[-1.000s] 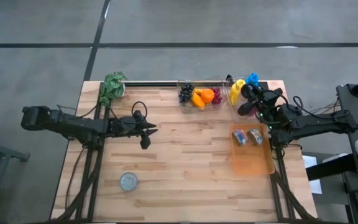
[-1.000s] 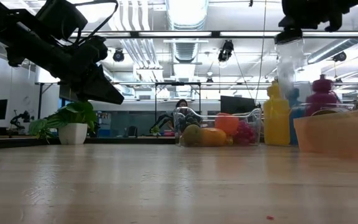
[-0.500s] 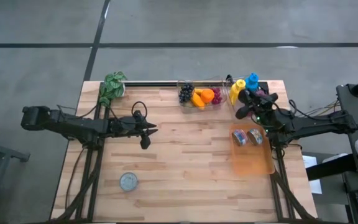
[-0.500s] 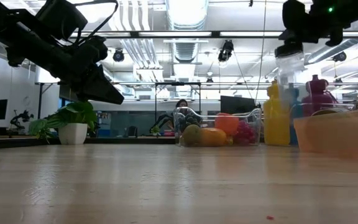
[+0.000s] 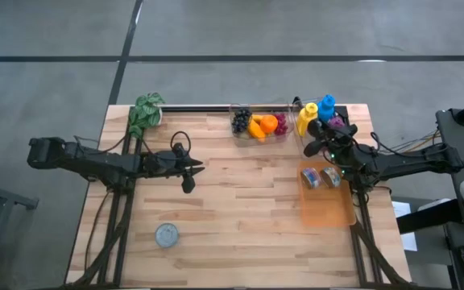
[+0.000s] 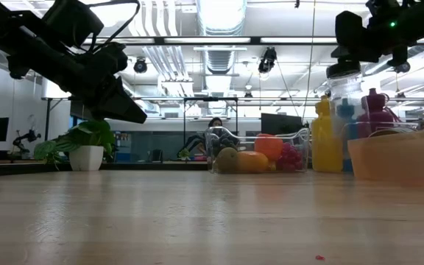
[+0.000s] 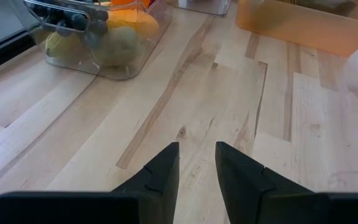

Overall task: Pick & Place Food Item
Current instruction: Put the black water bottle into the right transparent bin, then put the blue tuna can into the orange bin

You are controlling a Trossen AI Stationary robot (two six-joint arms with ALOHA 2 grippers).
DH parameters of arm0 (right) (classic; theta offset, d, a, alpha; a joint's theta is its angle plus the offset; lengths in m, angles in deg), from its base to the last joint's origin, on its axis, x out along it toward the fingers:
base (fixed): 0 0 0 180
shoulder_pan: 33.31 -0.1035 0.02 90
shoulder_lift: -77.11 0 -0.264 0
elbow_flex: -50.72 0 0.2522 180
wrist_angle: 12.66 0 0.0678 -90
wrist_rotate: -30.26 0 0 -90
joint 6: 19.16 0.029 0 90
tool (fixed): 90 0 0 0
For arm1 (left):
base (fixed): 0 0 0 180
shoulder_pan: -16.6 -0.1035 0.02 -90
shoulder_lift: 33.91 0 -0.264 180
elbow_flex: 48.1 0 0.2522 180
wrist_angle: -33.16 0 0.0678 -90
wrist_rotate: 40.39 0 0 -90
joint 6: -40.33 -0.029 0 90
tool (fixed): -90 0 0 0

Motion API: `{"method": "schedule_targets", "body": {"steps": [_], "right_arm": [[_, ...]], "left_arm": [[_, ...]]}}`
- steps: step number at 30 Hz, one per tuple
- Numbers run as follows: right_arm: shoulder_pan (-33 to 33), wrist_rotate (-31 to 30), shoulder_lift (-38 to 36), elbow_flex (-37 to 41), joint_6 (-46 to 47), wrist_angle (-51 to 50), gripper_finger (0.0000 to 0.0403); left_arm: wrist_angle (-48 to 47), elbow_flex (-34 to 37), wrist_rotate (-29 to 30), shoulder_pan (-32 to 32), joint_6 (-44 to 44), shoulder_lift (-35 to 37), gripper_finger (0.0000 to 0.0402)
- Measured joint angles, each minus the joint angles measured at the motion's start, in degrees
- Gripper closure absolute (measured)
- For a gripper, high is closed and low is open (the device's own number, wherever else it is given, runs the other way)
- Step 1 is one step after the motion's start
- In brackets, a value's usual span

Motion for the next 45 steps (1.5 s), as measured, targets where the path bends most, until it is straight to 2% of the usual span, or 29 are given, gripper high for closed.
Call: {"method": "schedule_targets", "body": {"steps": [25,41,45], "right_arm": [[0.0,0.0,0.0,-1.6,-0.6,-0.2,0.0222],[0.0,-0.8,-1.5,-3.5,-2.0,-0.4,0.0215],[0.0,-0.6,-1.9,-7.6,-2.2,-6.4,0.0215]], "left_arm": [[0.0,0.0,-0.1,0.0,0.0,0.0,0.0293],[0.0,0.0,-0.1,0.0,0.0,0.0,0.0293],[-0.1,0.0,-0.1,0.0,0.0,0.0,0.0293]]}}
